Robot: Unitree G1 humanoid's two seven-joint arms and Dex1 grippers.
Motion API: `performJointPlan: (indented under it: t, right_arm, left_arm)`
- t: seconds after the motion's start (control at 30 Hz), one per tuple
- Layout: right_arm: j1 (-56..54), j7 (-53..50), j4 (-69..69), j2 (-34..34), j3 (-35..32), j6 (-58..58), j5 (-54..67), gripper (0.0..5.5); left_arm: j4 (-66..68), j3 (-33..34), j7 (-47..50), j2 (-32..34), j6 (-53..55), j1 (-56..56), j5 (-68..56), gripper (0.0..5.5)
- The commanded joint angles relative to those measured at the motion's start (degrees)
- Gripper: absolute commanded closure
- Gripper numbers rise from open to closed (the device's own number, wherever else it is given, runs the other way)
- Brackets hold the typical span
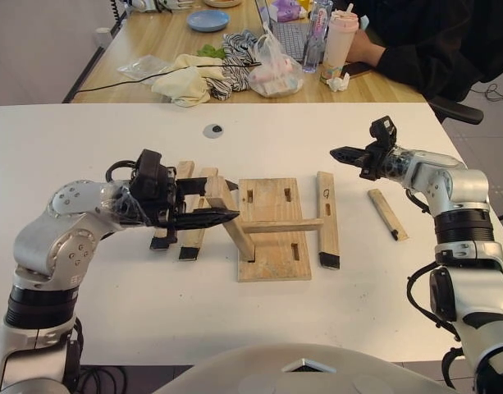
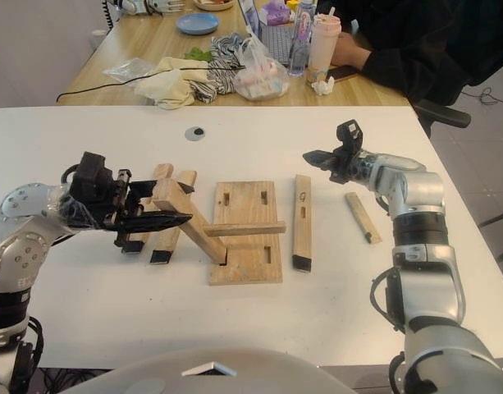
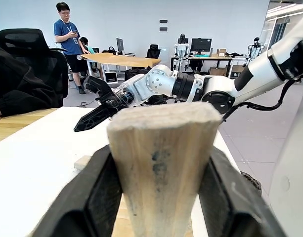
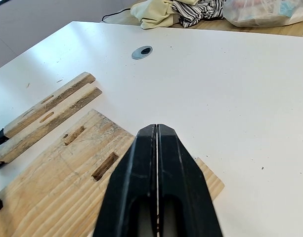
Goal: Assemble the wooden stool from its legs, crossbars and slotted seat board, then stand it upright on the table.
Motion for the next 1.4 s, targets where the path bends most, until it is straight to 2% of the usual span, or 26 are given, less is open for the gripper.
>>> performJointPlan:
  t: [0.03, 0.2, 0.4, 0.67, 0.93, 0.97, 1.0, 1.13, 1.3, 1.4]
  right_arm:
    - [0.5, -0.1, -1.1, -0.3, -0.2, 0.6, 0.0, 5.5]
    - [0.5, -0.3, -1.2, -0.4, -0.3, 0.9, 0.0, 5.5]
    - [0.5, -0.3, -1.1, -0.3, -0.2, 0.9, 0.0, 5.5]
    - [0.6, -0.5, -1.6, 0.3, 0.1, 1.0, 0.1, 5.5]
    - [2.0, -1.3, -2.6, 1.4, -0.1, 0.7, 0.4, 5.5]
    - [2.2, -1.3, -2.8, 1.5, -0.1, 0.7, 0.5, 5.5]
    - [2.3, -1.4, -2.9, 1.6, -0.1, 0.7, 0.5, 5.5]
    - [2.5, -1.7, -3.3, 1.8, -0.2, 0.8, 0.7, 5.5]
    - [2.8, -1.8, -3.6, 2.0, -0.3, 1.0, 0.5, 5.5]
    - [3.1, -3.1, -3.5, 2.2, -1.2, -0.9, 0.0, 5.5]
  left_arm:
    - [-2.1, -4.7, 3.1, 2.8, 0.1, 8.0, 8.9, 3.49]
    - [-3.0, -8.6, 5.5, 6.1, -2.6, 12.8, 14.3, 3.49]
    - [4.2, -9.8, 8.2, 6.4, -7.1, 13.2, 17.7, 3.49]
    - [13.5, -13.8, 6.7, 8.5, -17.0, 7.1, 25.5, 3.49]
    - [17.7, -15.6, 5.3, 9.3, -20.6, 1.5, 25.6, 3.49]
    - [18.0, -15.7, 5.2, 9.4, -20.8, 0.8, 25.3, 3.12]
    - [18.3, -15.9, 5.1, 9.4, -21.0, 0.4, 25.1, 2.98]
    - [19.4, -15.0, 3.7, 7.8, -20.1, -0.6, 26.1, 2.42]
    - [20.3, -12.5, 5.8, 6.6, -19.4, -0.4, 27.6, 2.42]
    - [19.2, -7.4, 14.1, 4.9, -18.2, 1.7, 29.5, 2.42]
